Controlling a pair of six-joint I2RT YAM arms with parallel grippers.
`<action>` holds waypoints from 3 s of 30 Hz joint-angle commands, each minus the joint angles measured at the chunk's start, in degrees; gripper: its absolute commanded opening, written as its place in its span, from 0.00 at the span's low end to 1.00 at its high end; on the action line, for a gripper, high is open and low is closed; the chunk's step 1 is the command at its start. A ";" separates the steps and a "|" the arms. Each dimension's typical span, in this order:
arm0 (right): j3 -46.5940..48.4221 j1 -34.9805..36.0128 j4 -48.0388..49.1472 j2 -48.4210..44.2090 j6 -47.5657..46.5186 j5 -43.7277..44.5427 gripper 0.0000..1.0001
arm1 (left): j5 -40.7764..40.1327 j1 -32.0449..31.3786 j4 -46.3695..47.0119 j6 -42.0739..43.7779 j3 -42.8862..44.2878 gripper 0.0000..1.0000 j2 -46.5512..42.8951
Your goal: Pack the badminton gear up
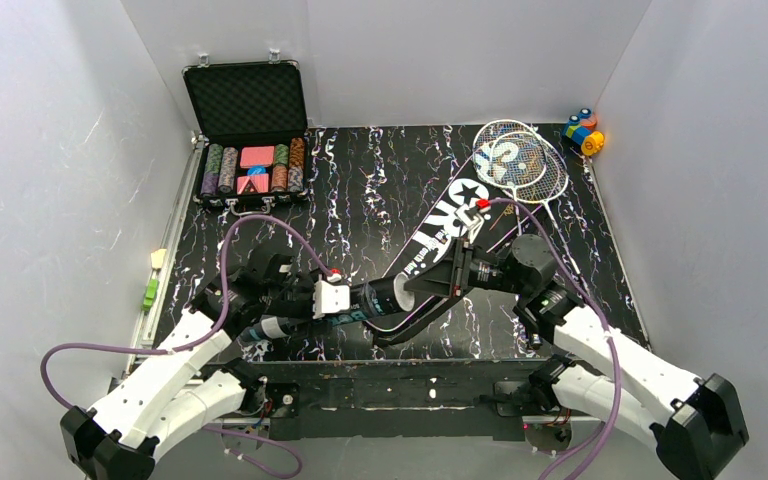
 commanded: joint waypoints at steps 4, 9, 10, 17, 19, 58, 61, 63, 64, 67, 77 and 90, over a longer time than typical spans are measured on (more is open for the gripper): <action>1.66 -3.16 -10.14 -4.48 -4.89 1.12 0.45 | 5.72 -0.72 4.93 1.23 3.14 0.00 -1.60; 1.23 -3.18 -10.61 -4.46 -5.08 2.07 0.29 | 5.47 -0.72 4.89 0.96 3.41 0.00 -1.56; 1.47 -3.18 -11.15 -4.22 -5.48 2.04 0.26 | 5.48 -0.72 4.87 0.97 3.45 0.00 -1.53; 4.69 -1.75 -17.68 -3.14 -9.59 2.67 0.11 | 5.55 -0.72 5.06 0.87 3.59 0.00 -1.03; 6.88 0.17 -20.03 -2.24 -11.38 4.11 0.11 | 5.60 -0.72 5.18 0.91 3.79 0.00 -0.84; 18.29 -7.05 -57.27 -7.60 -20.51 31.25 0.68 | -30.05 27.63 17.92 1.43 14.73 0.03 43.14; 18.68 -7.13 -58.69 -7.23 -20.53 32.43 0.69 | -32.80 28.37 18.64 0.17 16.93 0.08 47.38; 18.81 -7.26 -59.64 -7.21 -20.46 33.02 0.70 | -33.97 29.10 19.60 -0.70 17.60 0.10 49.35; 18.90 -7.35 -60.00 -7.23 -20.47 33.27 0.70 | -34.17 29.46 19.92 -1.01 17.72 0.11 50.31; 19.10 -7.78 -61.09 -7.15 -20.56 33.84 0.70 | -35.38 30.38 22.00 -1.79 17.26 0.15 52.02; 20.80 -11.21 -64.08 -3.96 -21.03 35.46 0.78 | -27.58 30.83 17.48 -5.99 19.60 0.95 46.66; 24.28 -19.41 -64.97 1.89 -22.77 34.42 0.83 | -11.32 21.97 -4.55 -14.85 37.44 0.98 30.70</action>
